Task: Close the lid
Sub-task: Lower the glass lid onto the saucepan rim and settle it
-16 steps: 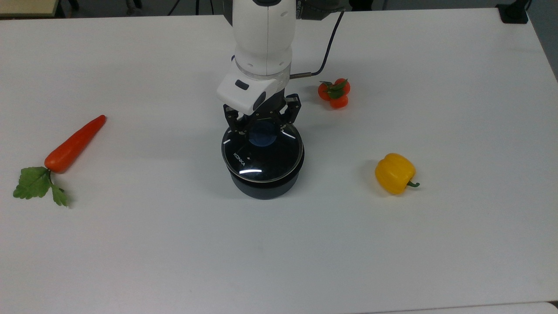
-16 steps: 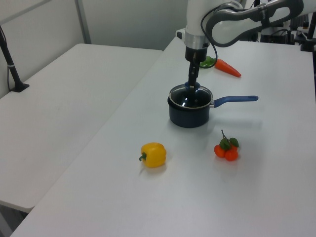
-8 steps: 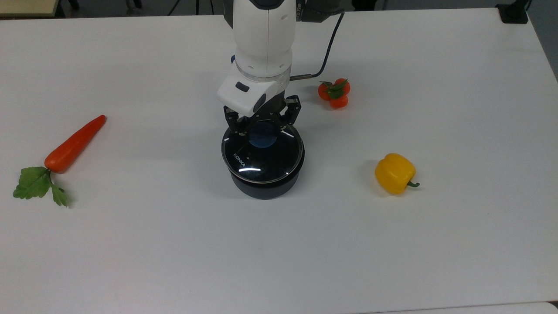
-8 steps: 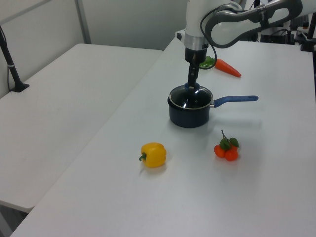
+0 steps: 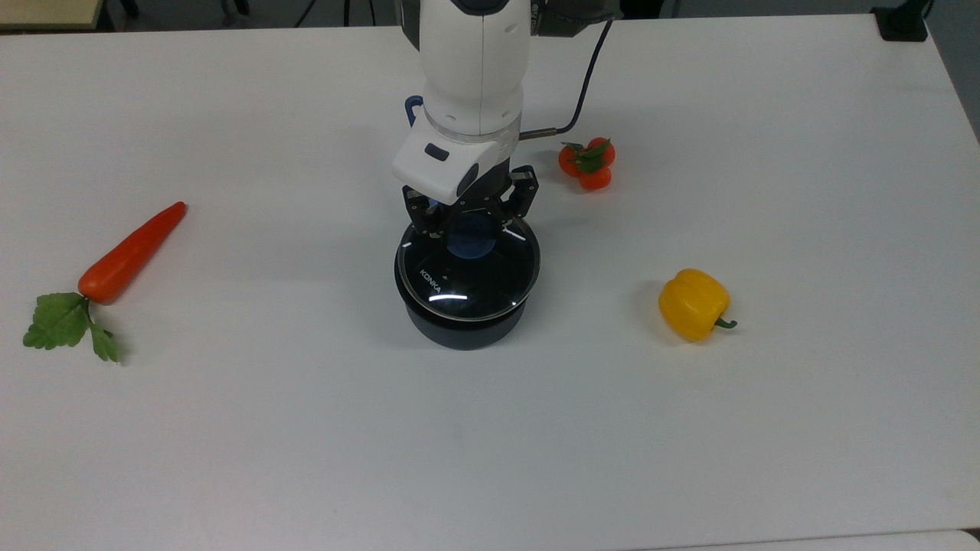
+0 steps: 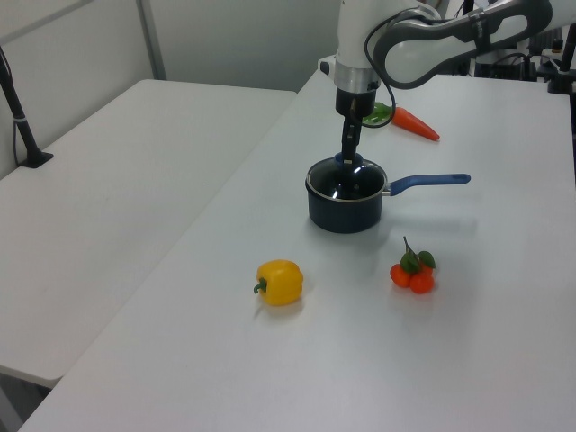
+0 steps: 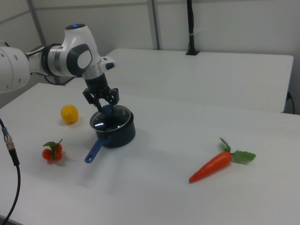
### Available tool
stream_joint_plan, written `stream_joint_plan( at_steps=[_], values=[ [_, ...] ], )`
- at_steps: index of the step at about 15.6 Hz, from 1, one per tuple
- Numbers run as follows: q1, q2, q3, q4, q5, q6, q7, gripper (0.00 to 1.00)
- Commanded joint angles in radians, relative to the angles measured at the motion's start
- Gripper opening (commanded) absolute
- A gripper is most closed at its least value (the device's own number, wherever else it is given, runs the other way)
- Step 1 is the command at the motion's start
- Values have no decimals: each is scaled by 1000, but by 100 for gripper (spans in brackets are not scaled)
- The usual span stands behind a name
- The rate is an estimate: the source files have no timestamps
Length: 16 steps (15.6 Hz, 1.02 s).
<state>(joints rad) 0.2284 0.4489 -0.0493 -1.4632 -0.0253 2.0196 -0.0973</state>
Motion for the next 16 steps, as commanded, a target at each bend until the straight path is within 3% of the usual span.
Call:
stream_joint_plan(
  at_steps=[1, 16],
  values=[
    [8, 10, -4, 23, 21, 5, -5, 38],
    [6, 27, -6, 38, 38, 10, -4, 38]
  ],
)
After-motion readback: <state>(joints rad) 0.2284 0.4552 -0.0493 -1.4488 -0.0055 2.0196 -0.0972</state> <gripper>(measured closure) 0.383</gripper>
